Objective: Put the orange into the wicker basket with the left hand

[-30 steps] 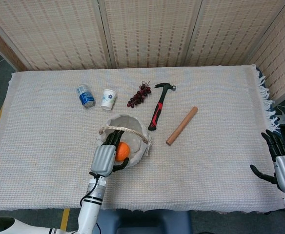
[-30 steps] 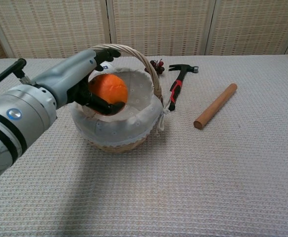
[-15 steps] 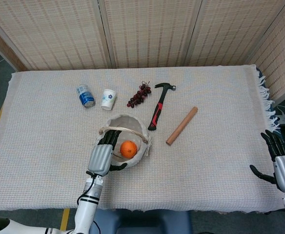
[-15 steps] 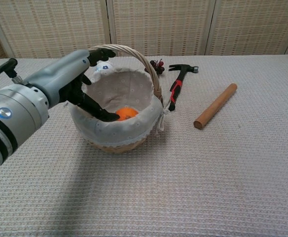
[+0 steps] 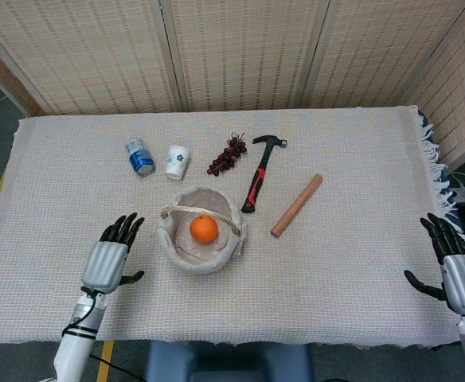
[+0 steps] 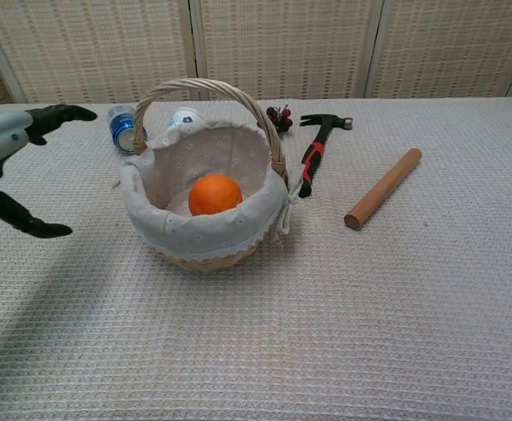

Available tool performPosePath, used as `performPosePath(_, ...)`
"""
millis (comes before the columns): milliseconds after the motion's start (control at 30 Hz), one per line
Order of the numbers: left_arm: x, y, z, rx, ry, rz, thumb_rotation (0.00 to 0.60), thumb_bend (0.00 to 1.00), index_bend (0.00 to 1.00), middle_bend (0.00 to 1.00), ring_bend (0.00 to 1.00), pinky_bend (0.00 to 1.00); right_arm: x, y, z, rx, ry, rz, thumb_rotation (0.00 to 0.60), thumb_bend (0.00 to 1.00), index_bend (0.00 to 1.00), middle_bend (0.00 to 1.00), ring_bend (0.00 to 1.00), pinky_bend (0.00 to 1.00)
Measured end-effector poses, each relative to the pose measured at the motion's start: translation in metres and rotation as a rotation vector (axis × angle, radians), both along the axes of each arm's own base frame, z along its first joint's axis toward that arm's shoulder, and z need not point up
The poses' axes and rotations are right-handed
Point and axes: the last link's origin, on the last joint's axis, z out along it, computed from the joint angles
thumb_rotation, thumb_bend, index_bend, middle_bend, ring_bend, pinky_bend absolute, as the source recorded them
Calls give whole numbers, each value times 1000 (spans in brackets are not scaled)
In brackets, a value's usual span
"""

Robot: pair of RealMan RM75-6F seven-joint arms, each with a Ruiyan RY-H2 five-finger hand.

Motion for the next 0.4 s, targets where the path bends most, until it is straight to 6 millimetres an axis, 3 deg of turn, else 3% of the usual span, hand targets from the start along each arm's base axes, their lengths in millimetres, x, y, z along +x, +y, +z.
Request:
performPosePath(167,-49,-18,28,-9,54,37,600,201,0,0,0,154,1,0,-4,4,16,-2,600,108,0,0,0,174)
performPosePath(400,-89,-40,40,-13,49,122,600,202,0,0,0,152,1,1,-4,-7,17,-11,600,108,0,0,0,174)
